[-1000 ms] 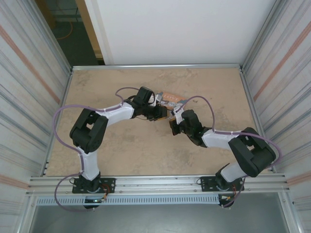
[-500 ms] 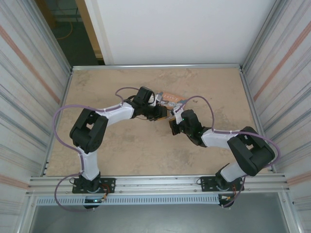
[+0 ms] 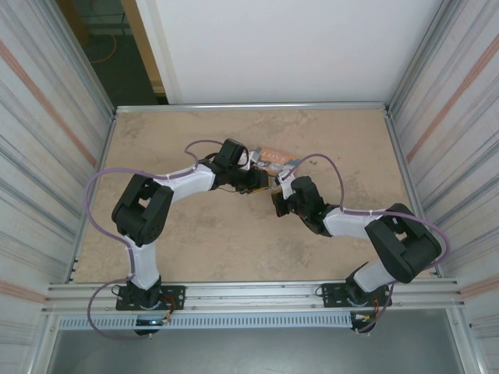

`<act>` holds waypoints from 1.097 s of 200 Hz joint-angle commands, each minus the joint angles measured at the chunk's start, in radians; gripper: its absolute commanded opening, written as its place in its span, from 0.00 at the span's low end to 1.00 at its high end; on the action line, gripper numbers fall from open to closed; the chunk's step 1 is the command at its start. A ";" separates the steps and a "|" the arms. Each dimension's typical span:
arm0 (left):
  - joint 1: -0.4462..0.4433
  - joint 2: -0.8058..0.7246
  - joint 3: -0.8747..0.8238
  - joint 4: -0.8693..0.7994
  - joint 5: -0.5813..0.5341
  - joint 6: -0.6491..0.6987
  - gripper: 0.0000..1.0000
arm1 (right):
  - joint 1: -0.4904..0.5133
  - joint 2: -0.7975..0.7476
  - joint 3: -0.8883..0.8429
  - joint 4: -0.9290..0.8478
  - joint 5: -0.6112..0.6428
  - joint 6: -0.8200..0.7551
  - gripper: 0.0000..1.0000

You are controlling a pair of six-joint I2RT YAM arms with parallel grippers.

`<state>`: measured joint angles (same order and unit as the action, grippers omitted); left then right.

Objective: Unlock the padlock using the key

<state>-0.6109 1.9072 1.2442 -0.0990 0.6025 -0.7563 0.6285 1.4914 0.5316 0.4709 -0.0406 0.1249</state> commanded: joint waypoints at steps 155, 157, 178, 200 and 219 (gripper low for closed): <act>-0.023 -0.042 0.038 0.014 0.048 -0.032 0.15 | 0.007 -0.027 -0.024 0.154 0.058 0.005 0.00; -0.023 -0.043 0.038 0.014 0.048 -0.033 0.15 | 0.007 -0.026 -0.025 0.159 0.057 0.005 0.00; -0.023 -0.049 0.037 0.014 0.057 -0.048 0.15 | 0.006 -0.016 -0.035 0.209 0.045 -0.009 0.00; -0.026 -0.054 0.031 0.016 0.065 -0.073 0.15 | 0.002 -0.011 -0.050 0.271 0.037 -0.027 0.00; -0.031 -0.056 0.028 0.016 0.072 -0.087 0.15 | -0.013 -0.007 -0.052 0.302 0.015 -0.039 0.00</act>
<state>-0.6167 1.9060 1.2564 -0.0765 0.6094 -0.8070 0.6273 1.4799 0.4778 0.6121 -0.0120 0.1184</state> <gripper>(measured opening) 0.247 0.060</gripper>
